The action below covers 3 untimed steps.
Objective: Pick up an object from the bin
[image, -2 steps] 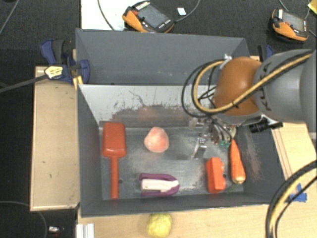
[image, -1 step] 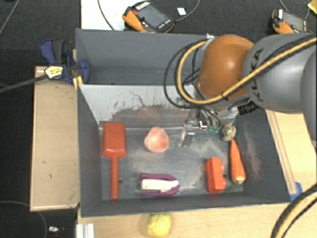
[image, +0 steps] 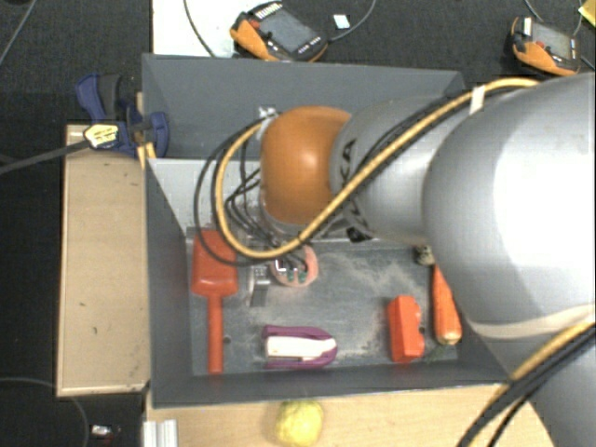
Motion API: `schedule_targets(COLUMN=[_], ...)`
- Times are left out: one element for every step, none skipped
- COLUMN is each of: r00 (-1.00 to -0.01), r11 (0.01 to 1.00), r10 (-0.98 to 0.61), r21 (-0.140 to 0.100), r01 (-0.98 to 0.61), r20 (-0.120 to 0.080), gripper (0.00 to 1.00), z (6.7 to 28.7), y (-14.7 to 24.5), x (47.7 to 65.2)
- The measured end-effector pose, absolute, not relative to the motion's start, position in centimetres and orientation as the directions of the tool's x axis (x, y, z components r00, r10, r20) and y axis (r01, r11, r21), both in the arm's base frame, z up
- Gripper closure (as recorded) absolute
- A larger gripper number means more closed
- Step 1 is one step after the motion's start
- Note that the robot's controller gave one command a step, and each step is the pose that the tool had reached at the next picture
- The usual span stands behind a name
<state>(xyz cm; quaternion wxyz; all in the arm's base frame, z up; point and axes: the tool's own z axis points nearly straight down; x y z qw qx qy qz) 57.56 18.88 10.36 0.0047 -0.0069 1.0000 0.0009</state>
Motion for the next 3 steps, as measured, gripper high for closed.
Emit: schedule_targets(r00=[-0.977, -0.991, -0.991], r11=[0.977, 0.991, 0.991], r10=[0.214, -0.134, -0.134], r21=[0.004, 0.007, 0.007], r01=[0.214, -0.134, -0.134], r20=[-0.022, -0.017, -0.017], gripper=[0.0, 1.0, 1.0], z=[7.0, 7.1, 7.1], y=[11.8, 10.1, 10.1], x=[58.8, 59.3, 59.2])
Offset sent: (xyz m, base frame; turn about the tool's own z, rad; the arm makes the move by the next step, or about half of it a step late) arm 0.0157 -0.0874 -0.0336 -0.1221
